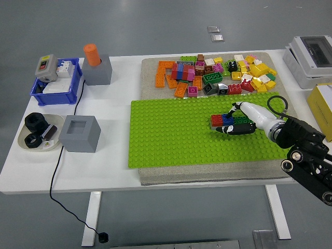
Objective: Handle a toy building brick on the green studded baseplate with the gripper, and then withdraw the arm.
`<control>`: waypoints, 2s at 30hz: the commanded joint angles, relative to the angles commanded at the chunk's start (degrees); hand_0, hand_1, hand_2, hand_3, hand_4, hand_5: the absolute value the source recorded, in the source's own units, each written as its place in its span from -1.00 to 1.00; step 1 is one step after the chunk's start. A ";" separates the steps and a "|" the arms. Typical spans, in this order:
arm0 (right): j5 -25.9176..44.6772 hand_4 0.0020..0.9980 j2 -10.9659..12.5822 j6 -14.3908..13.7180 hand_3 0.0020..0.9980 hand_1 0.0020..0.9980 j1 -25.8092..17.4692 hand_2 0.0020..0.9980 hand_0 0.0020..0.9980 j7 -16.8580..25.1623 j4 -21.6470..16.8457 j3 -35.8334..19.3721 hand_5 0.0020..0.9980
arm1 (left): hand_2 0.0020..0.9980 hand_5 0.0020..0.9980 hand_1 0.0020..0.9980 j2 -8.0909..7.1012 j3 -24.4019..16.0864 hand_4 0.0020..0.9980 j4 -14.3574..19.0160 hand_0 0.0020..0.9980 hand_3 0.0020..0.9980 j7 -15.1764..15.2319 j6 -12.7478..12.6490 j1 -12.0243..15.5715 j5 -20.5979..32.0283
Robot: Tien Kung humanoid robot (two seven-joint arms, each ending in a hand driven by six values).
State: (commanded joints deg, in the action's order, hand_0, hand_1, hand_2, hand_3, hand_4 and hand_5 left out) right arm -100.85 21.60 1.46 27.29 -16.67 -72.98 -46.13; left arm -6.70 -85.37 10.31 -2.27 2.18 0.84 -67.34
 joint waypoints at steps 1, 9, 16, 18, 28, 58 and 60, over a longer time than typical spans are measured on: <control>0.02 0.87 -0.03 -0.01 0.27 0.89 -0.02 0.90 0.97 0.02 0.09 0.01 0.21 | 0.08 -0.58 0.23 0.01 0.02 0.52 0.00 0.20 0.19 0.00 0.00 0.00 0.04; 0.00 0.87 0.01 -0.17 0.26 0.89 -0.26 0.90 0.97 0.14 0.40 -0.25 0.21 | 0.08 -0.58 0.23 0.04 -0.01 0.52 0.00 0.20 0.19 0.03 -0.01 0.00 0.05; 0.23 0.87 0.23 -0.34 0.25 0.89 -0.62 0.90 0.97 0.40 0.36 -0.73 0.20 | 0.08 -0.58 0.23 0.09 -0.04 0.52 0.00 0.20 0.19 0.02 -0.04 0.06 0.08; 0.40 0.87 0.41 -0.43 0.25 0.89 -0.69 0.90 0.97 0.53 0.01 -1.00 0.20 | 0.08 -0.58 0.23 0.10 -0.06 0.52 0.00 0.20 0.19 0.00 -0.05 0.10 0.09; 2.12 0.87 1.78 -0.69 0.25 0.88 -0.57 0.89 0.97 0.88 -2.46 -2.54 0.18 | 0.08 -0.58 0.24 0.13 -0.14 0.52 0.00 0.20 0.19 -0.02 -0.11 0.33 0.29; -1.29 0.89 0.61 -6.95 0.41 0.54 -10.78 0.51 0.68 3.78 -8.55 -22.30 -0.35 | 0.08 -0.59 0.23 -0.01 -1.25 0.52 0.00 0.19 0.19 -0.12 -0.27 0.36 -0.81; -2.03 0.89 0.70 -7.41 0.41 0.54 -11.09 0.51 0.68 3.94 -8.83 -23.07 -0.35 | 0.08 -0.59 0.23 0.01 -1.27 0.52 0.00 0.19 0.19 -0.09 -0.25 0.33 -0.86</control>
State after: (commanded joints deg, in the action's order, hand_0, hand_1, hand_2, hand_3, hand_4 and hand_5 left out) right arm -102.88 22.29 -5.96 16.20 -12.74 -81.81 -69.19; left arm -6.69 -86.65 10.31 -2.37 1.93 1.17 -68.20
